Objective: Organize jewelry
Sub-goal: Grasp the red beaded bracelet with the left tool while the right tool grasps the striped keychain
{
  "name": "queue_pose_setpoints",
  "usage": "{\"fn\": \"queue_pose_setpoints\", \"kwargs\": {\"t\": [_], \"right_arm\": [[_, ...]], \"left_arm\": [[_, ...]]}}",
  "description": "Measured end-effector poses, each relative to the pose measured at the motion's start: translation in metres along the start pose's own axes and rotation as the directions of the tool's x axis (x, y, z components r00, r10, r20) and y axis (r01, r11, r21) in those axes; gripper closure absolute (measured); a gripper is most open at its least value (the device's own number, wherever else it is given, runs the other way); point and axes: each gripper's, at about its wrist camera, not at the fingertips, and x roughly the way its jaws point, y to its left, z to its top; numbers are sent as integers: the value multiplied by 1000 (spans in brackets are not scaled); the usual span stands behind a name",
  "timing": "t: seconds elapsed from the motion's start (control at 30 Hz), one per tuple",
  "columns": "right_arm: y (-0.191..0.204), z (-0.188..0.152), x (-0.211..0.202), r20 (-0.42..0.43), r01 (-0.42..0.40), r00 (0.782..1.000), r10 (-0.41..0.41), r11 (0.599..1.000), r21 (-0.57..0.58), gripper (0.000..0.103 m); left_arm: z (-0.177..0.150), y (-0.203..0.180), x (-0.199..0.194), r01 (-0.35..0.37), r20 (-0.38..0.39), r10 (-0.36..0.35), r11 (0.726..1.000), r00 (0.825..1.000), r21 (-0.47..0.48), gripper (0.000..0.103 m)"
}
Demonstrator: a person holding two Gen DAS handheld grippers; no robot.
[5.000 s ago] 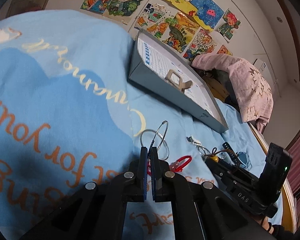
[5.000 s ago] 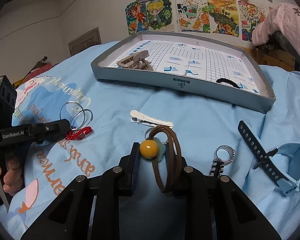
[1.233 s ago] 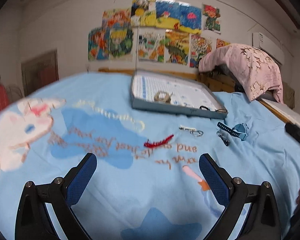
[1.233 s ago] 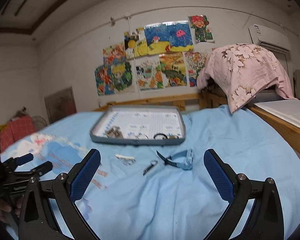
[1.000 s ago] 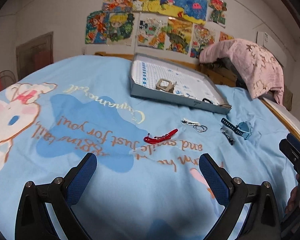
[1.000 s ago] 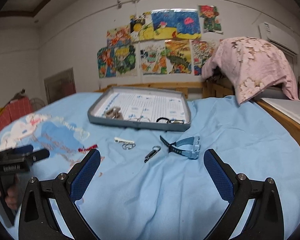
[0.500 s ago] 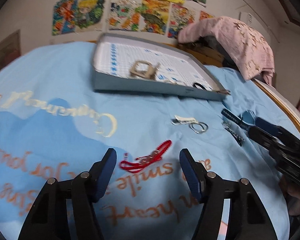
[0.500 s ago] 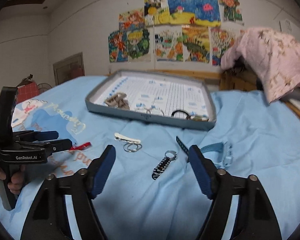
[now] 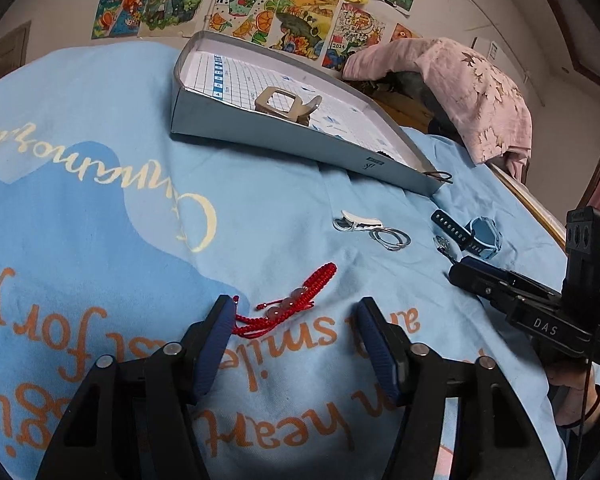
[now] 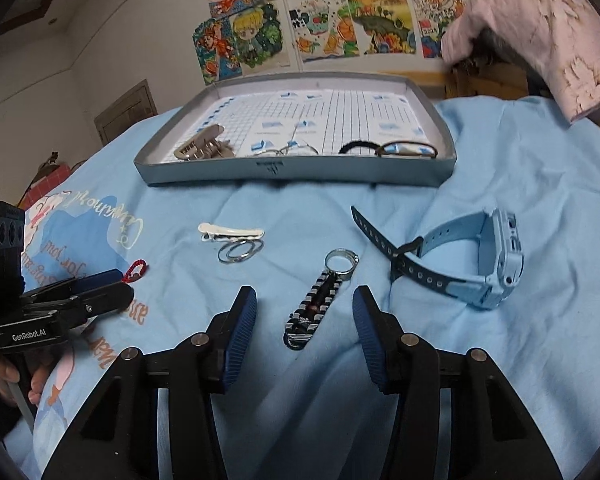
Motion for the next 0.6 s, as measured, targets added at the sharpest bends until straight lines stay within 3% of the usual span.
{"fn": "queue_pose_setpoints", "kwargs": {"t": [0.17, 0.27, 0.37, 0.6], "right_arm": [[4, -2, 4, -19, -4, 1000, 4, 1000, -8, 68], [3, -1, 3, -21, -17, 1000, 17, 1000, -6, 74], [5, -2, 4, -29, -40, 999, 40, 999, -10, 84], [24, -7, 9, -77, -102, 992, 96, 992, -79, 89]], "left_arm": [[-2, -3, 4, 24, -26, -24, 1000, 999, 13, 76], [-5, -4, 5, 32, -33, -31, 999, 999, 13, 86], [-7, -5, 6, 42, -46, -41, 999, 998, 19, 90], [-9, -8, 12, 26, -82, -23, 999, 996, 34, 92]]}}
